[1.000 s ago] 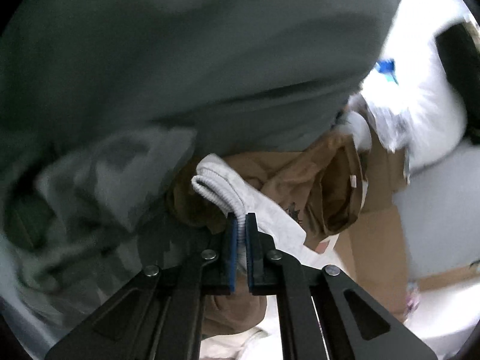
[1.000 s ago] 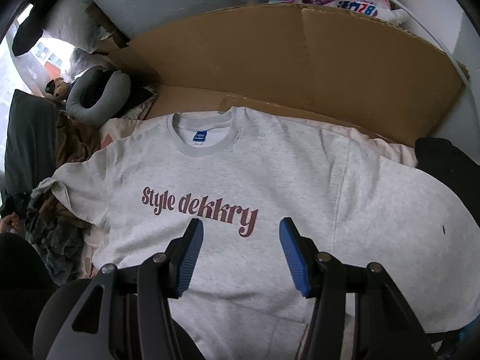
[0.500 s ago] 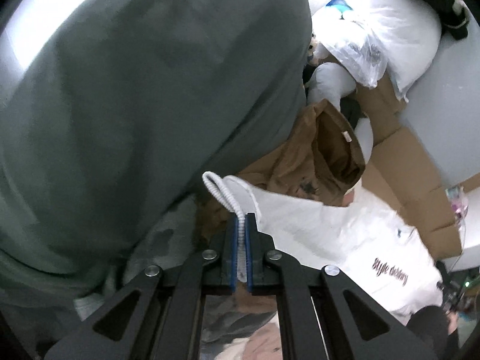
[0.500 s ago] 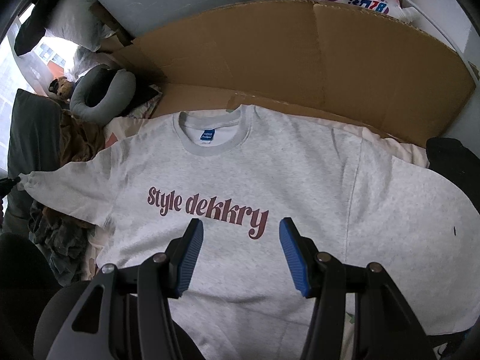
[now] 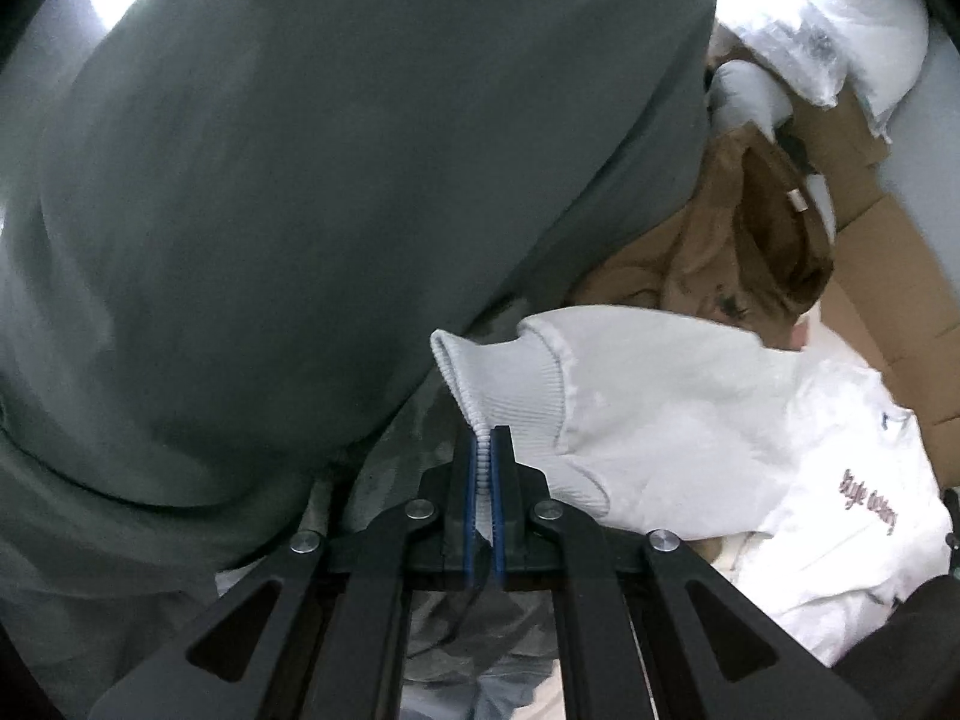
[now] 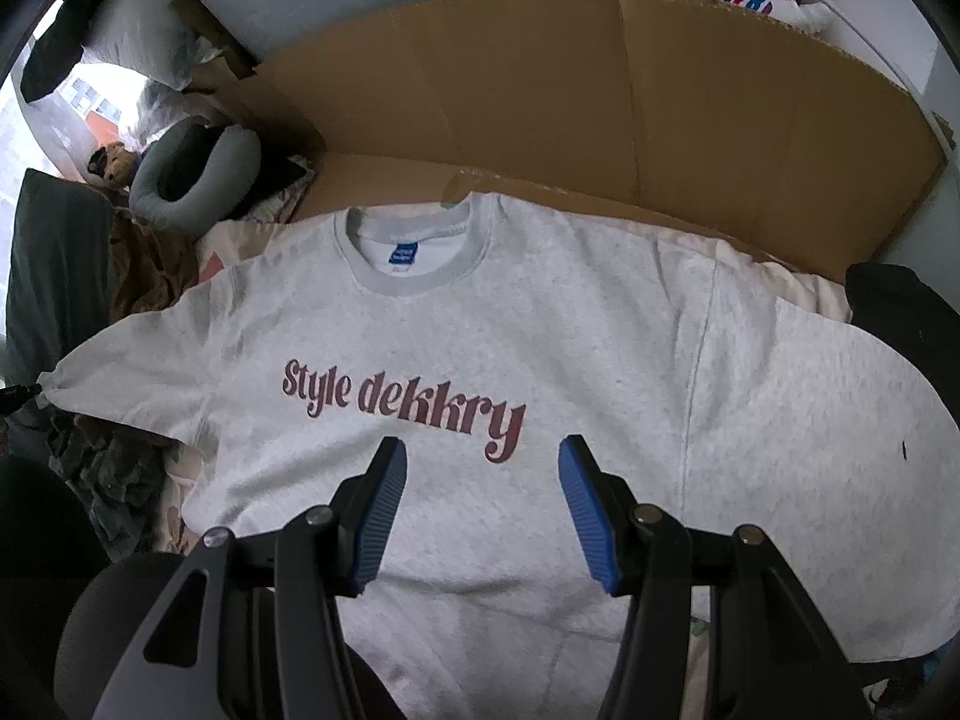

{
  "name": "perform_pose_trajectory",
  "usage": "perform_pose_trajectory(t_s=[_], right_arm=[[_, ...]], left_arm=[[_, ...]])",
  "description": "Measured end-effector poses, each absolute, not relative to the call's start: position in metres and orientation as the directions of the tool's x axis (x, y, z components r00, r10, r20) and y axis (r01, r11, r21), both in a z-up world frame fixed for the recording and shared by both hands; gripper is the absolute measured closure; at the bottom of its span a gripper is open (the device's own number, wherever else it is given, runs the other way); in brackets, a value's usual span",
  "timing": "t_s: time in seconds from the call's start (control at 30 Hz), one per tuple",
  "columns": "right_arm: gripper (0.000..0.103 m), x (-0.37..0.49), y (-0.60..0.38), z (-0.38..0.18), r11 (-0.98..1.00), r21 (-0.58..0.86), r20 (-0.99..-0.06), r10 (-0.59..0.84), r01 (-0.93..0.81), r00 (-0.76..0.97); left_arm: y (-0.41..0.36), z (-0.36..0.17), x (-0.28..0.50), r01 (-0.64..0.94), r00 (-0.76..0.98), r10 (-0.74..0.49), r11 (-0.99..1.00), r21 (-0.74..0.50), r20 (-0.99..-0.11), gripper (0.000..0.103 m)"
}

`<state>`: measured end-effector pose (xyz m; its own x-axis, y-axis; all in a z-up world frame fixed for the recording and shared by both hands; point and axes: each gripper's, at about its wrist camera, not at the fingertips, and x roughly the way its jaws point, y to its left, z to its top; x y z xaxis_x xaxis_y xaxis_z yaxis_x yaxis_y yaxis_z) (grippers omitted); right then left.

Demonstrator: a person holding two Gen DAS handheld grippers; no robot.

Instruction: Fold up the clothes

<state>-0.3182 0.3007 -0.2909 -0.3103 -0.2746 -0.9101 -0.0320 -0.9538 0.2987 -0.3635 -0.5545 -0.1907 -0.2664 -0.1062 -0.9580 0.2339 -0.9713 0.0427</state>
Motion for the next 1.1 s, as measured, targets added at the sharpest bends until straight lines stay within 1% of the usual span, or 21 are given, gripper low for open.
perform_pose_trajectory(t_s=[0.2, 0.37, 0.5, 0.6, 0.73, 0.87, 0.97, 1.1], right_arm=[[0.052, -0.317, 0.299, -0.300, -0.959, 0.282, -0.922, -0.262, -0.030, -0.285], [0.052, -0.319, 0.296, -0.305, -0.961, 0.277, -0.926, -0.260, -0.024, -0.274], [0.052, -0.319, 0.292, -0.305, -0.963, 0.269, -0.929, -0.258, -0.005, -0.267], [0.052, -0.319, 0.296, -0.306, -0.964, 0.267, -0.929, -0.255, -0.009, -0.269], [0.052, -0.319, 0.302, -0.307, -0.961, 0.276, -0.926, -0.257, -0.032, -0.277], [0.052, -0.318, 0.305, -0.309, -0.959, 0.282, -0.923, -0.262, -0.035, -0.282], [0.052, -0.317, 0.305, -0.312, -0.959, 0.283, -0.924, -0.263, -0.031, -0.279], [0.052, -0.312, 0.309, -0.318, -0.956, 0.290, -0.923, -0.268, -0.040, -0.276]], left_arm=[[-0.562, -0.200, -0.366, 0.242, -0.259, -0.159, -0.966, 0.095, -0.953, 0.100], [-0.557, -0.224, -0.374, 0.238, -0.225, -0.190, -0.962, 0.136, -0.956, 0.099], [-0.559, -0.232, -0.376, 0.258, -0.210, -0.192, -0.957, 0.135, -0.959, 0.096], [-0.561, -0.227, -0.374, 0.285, -0.215, -0.173, -0.952, 0.108, -0.961, 0.093], [-0.554, -0.208, -0.370, 0.294, -0.235, -0.178, -0.950, 0.105, -0.956, 0.090], [-0.546, -0.188, -0.371, 0.320, -0.282, -0.155, -0.946, 0.059, -0.947, 0.081], [-0.529, -0.179, -0.376, 0.297, -0.307, -0.153, -0.953, 0.058, -0.939, 0.081], [-0.500, -0.177, -0.389, 0.240, -0.335, -0.112, -0.970, 0.030, -0.935, 0.081]])
